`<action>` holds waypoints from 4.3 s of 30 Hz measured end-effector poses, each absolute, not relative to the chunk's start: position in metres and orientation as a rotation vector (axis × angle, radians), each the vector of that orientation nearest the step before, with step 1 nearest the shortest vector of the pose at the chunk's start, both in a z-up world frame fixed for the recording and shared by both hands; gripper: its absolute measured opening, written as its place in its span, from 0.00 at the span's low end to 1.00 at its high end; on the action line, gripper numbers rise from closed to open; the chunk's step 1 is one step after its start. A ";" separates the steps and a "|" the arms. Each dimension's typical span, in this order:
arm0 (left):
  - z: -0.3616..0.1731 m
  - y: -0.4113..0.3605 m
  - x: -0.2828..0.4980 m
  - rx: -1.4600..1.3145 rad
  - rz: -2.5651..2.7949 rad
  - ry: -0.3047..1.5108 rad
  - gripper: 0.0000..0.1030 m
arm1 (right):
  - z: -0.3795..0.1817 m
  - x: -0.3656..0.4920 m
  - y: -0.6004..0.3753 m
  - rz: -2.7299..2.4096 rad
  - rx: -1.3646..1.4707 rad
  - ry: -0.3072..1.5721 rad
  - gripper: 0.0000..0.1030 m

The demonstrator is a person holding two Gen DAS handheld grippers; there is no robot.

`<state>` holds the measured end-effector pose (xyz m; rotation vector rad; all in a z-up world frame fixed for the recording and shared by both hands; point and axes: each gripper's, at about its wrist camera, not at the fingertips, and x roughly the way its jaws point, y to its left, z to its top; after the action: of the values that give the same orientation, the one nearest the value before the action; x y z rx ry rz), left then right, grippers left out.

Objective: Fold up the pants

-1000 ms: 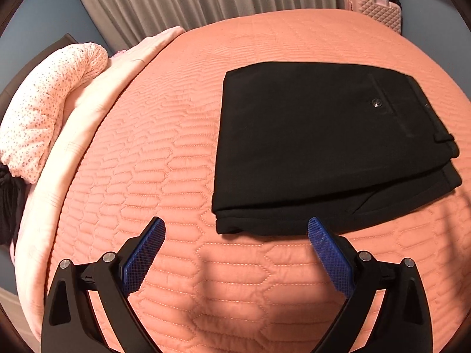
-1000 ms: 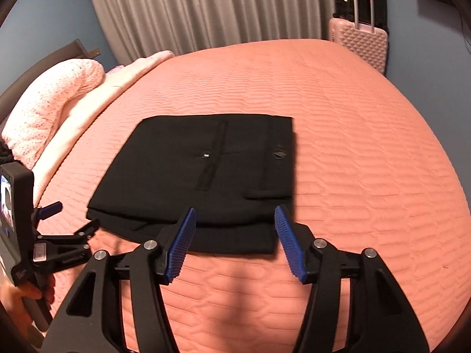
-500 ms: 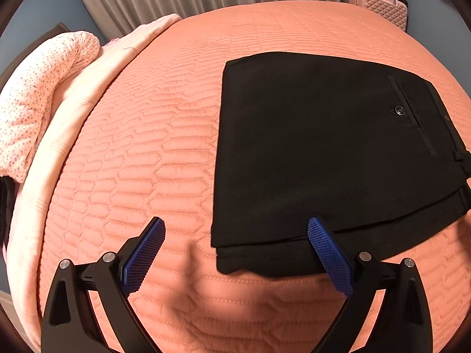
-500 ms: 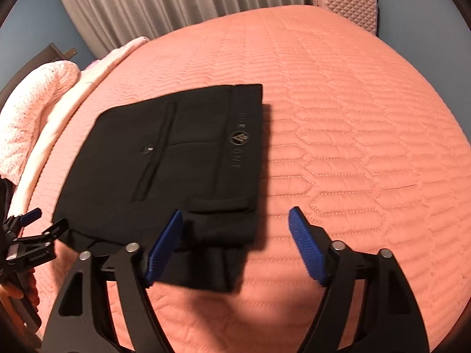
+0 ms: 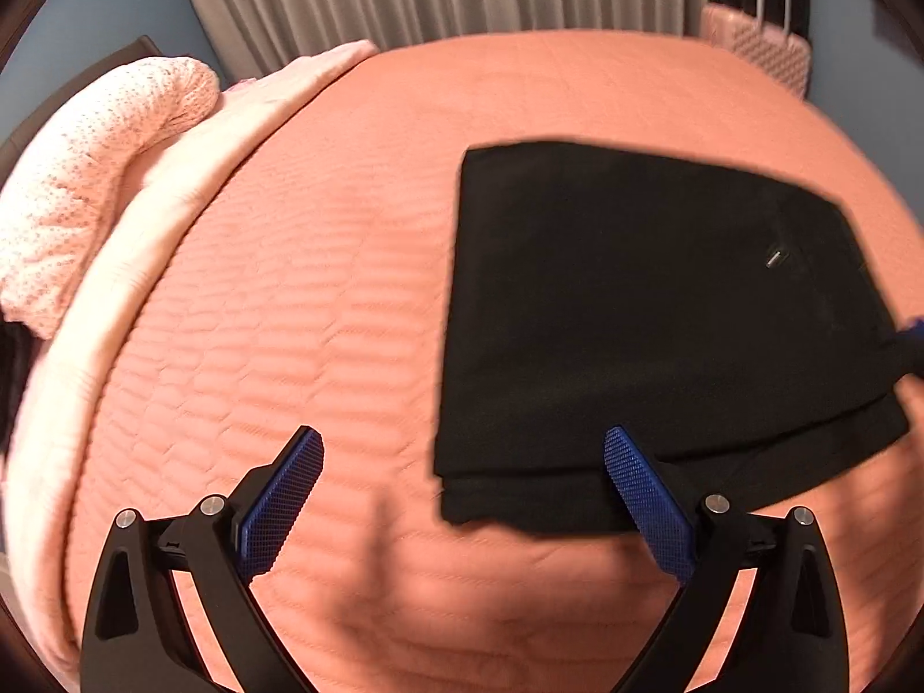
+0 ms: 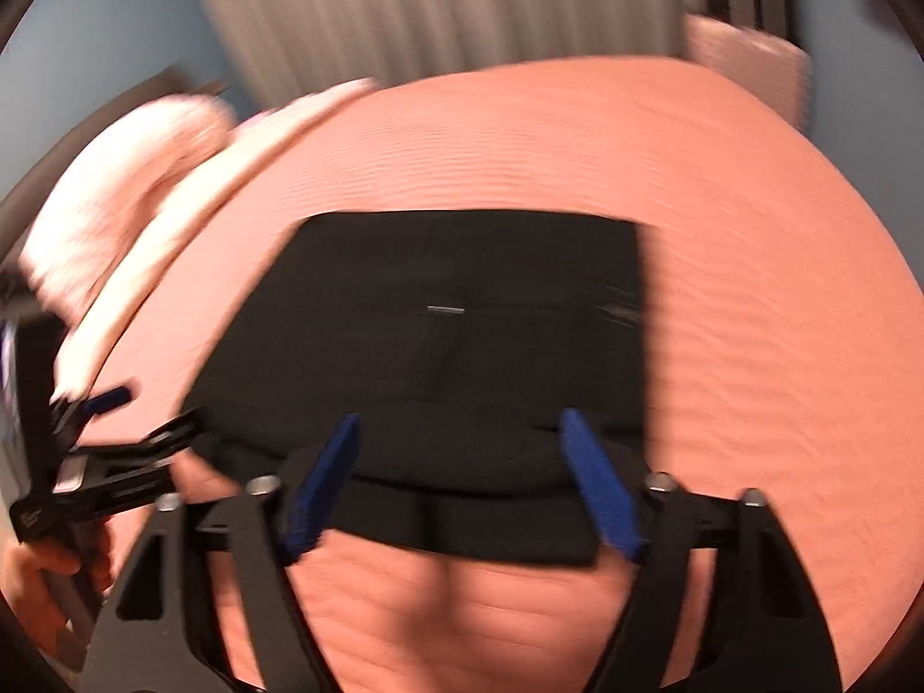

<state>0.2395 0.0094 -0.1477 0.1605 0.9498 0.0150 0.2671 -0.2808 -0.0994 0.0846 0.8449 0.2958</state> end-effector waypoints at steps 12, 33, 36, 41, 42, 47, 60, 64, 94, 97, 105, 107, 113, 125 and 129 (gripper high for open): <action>-0.185 0.004 0.420 0.092 -0.039 1.111 0.95 | -0.134 0.447 -0.297 0.210 0.124 1.004 0.10; -0.193 0.044 0.264 -0.093 -0.179 1.095 0.95 | -0.161 0.285 -0.381 0.239 0.373 0.967 0.86; -0.199 0.040 0.267 -0.078 -0.181 1.104 0.95 | -0.167 0.293 -0.362 0.292 0.406 0.966 0.86; -0.197 0.035 0.263 -0.043 -0.176 1.084 0.78 | -0.166 0.297 -0.329 0.237 0.289 0.977 0.41; -0.192 0.034 0.262 -0.049 -0.214 1.083 0.43 | -0.162 0.296 -0.333 0.239 0.313 0.981 0.35; -0.176 0.040 0.249 -0.057 -0.242 1.092 0.21 | -0.136 0.286 -0.339 0.262 0.300 0.982 0.23; -0.190 0.059 0.298 -0.229 -0.237 1.089 0.79 | -0.173 0.327 -0.371 0.348 0.615 0.974 0.72; -0.197 0.009 0.334 -0.131 -0.319 1.117 0.72 | -0.178 0.350 -0.355 0.344 0.511 0.997 0.45; 0.017 -0.008 0.321 -0.035 -0.316 0.823 0.20 | 0.030 0.321 -0.332 0.385 0.326 0.756 0.22; -0.040 0.008 0.327 -0.033 -0.207 0.941 0.37 | -0.032 0.342 -0.336 0.343 0.316 0.892 0.32; -0.138 0.024 0.298 0.219 0.024 0.996 0.40 | -0.102 0.277 -0.373 0.046 0.201 0.872 0.31; -0.131 -0.006 0.287 0.258 -0.036 0.950 0.43 | -0.085 0.278 -0.343 0.130 0.146 0.837 0.30; -0.187 -0.059 0.284 0.403 -0.014 0.994 0.69 | -0.133 0.309 -0.277 0.196 -0.076 1.007 0.23; -0.171 -0.048 0.265 0.240 0.033 1.002 0.68 | -0.122 0.248 -0.301 0.089 0.118 0.951 0.20; -0.166 -0.043 0.245 0.228 0.031 0.989 0.68 | -0.099 0.232 -0.292 0.092 0.106 0.876 0.21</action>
<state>0.2449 -0.0428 -0.1656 0.2281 0.9893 0.0309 0.2318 -0.2923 -0.0987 0.1056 0.8758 0.0923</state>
